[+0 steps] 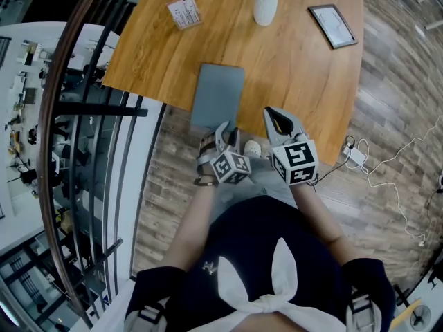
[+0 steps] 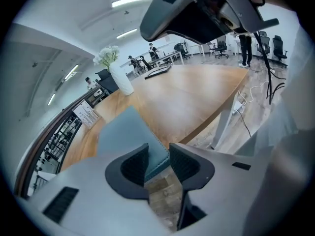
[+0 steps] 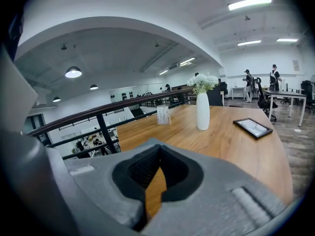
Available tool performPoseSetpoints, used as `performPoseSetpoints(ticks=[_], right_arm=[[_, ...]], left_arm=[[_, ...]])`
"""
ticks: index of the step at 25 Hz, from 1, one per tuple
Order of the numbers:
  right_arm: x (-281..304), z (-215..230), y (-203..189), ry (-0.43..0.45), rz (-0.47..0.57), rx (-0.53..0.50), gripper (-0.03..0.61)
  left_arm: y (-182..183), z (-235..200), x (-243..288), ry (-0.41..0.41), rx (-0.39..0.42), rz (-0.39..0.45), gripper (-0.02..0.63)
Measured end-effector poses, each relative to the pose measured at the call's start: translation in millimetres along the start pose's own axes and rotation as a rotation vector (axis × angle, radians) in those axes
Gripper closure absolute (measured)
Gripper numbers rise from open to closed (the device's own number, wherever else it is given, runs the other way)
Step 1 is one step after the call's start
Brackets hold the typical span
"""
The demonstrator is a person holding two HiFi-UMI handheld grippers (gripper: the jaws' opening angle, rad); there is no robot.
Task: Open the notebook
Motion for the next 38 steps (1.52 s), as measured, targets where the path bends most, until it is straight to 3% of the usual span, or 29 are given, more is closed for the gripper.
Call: performPoseSetpoints(ticks=[4, 11, 21, 38], right_arm=[[5.2, 0.5, 0.4, 0.007, 0.001, 0.003, 0.58], [10.1, 0.7, 2.4, 0.021, 0.003, 0.01, 0.58], [9.3, -5.6, -0.9, 0.033, 0.008, 0.015, 0.58], [12.9, -14.1, 2.4, -0.011, -0.014, 0.037, 0.58]], left_arm=[[0.4, -0.6, 0.0, -0.012, -0.004, 0.006, 0.486], [3.8, -0.5, -3.0, -0.083, -0.094, -0.001, 0.549], [3.6, -0.9, -6.7, -0.145, -0.194, -0.01, 0.572], [10.5, -12.6, -19.8, -0.216, -0.257, 0.011, 0.585]])
Point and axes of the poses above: the fingertips, and each gripper's own axes: x forward along the fingers, z to its right, y out of its top, the point moved 2 cm from there along -x, backward along the fingers, and after that the axes turned 14 degrees about -x, right-handed, at the moved point
